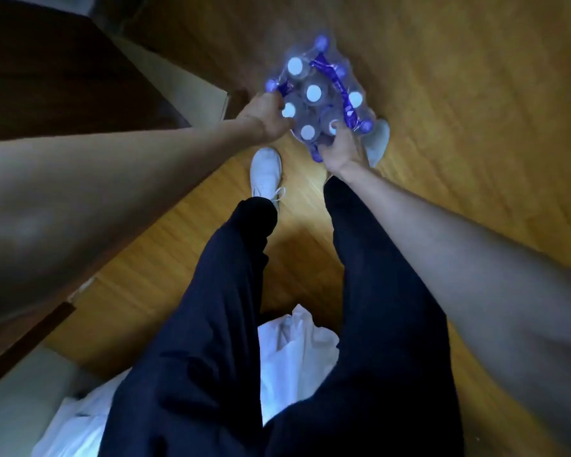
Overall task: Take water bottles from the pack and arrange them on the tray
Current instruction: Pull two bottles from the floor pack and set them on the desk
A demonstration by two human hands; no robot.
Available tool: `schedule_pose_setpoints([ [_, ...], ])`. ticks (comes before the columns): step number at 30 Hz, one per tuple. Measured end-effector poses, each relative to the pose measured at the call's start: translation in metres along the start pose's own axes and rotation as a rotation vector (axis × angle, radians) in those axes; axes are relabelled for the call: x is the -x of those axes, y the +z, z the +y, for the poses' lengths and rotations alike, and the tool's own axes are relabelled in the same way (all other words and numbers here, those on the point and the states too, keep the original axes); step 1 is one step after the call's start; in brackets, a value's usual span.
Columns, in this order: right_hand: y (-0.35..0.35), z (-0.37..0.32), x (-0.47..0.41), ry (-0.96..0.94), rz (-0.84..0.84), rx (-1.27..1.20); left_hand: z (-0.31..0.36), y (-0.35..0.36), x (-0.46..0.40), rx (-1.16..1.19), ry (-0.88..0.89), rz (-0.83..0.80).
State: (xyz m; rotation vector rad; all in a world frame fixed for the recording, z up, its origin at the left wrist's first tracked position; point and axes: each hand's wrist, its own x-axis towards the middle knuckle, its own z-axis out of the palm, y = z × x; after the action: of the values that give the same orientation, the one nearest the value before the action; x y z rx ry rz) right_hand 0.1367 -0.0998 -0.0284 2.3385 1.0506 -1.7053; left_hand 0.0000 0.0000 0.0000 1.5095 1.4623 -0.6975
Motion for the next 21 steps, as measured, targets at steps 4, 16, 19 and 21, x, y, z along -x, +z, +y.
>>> schedule_pose_setpoints([
  [4,0.02,0.015,-0.041,0.043,0.026,0.121,-0.013,0.03,-0.042,0.02,-0.058,-0.015],
  [16,0.038,0.011,-0.115,0.048,0.159,0.474,-0.022,0.087,-0.101,-0.055,-0.016,0.223],
  [19,0.031,0.012,-0.106,0.03,0.174,0.435,-0.021,0.079,-0.096,-0.024,0.002,0.199],
  [21,0.026,0.011,-0.098,0.046,0.177,0.384,-0.017,0.072,-0.088,-0.015,0.007,0.185],
])
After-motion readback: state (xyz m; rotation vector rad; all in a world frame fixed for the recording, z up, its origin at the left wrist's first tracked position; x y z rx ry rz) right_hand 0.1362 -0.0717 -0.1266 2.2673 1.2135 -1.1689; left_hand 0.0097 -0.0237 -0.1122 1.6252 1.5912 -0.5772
